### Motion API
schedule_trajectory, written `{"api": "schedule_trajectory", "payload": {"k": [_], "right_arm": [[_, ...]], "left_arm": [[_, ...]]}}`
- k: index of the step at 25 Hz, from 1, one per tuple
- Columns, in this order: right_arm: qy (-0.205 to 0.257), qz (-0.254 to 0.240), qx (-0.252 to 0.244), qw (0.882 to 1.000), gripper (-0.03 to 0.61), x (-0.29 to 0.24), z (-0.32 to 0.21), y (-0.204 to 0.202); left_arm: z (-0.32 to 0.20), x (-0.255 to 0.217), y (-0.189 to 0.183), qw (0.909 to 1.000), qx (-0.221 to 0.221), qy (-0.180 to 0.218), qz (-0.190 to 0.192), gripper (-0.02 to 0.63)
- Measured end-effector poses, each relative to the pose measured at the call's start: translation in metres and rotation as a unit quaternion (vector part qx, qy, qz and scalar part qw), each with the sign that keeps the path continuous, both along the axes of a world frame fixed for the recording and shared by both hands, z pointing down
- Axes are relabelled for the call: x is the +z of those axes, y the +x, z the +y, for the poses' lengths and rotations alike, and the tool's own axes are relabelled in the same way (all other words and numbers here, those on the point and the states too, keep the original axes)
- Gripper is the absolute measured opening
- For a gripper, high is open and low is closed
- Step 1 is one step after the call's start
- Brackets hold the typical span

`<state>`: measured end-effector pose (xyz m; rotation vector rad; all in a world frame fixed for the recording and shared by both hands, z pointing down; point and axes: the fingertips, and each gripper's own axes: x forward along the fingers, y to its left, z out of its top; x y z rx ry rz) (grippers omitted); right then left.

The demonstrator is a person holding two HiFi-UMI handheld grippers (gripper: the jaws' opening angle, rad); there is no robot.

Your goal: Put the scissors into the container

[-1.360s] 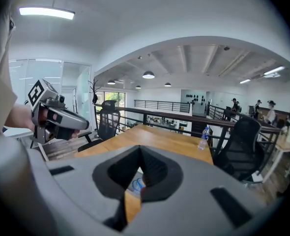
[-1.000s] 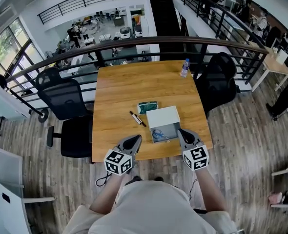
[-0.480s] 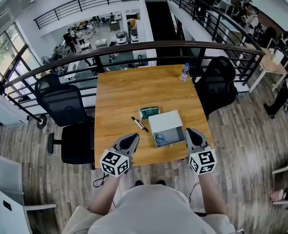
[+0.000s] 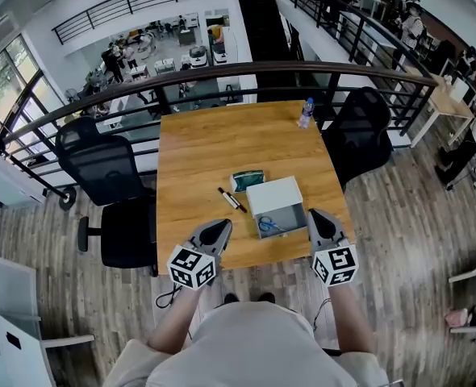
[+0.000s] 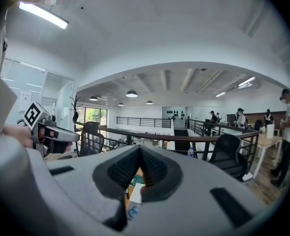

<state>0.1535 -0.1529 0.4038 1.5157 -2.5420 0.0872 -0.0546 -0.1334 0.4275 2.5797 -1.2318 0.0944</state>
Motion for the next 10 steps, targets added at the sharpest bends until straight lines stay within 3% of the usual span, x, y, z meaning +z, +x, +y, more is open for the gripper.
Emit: {"api": "schedule_trajectory", "payload": {"k": [10], "right_arm": [[-0.001,0.003,-0.001,1.0,0.002,0.005,0.003,-0.015]], "left_arm": [[0.003,0.006,-0.007,1.0,0.007,-0.002,0.002,-0.008]]}}
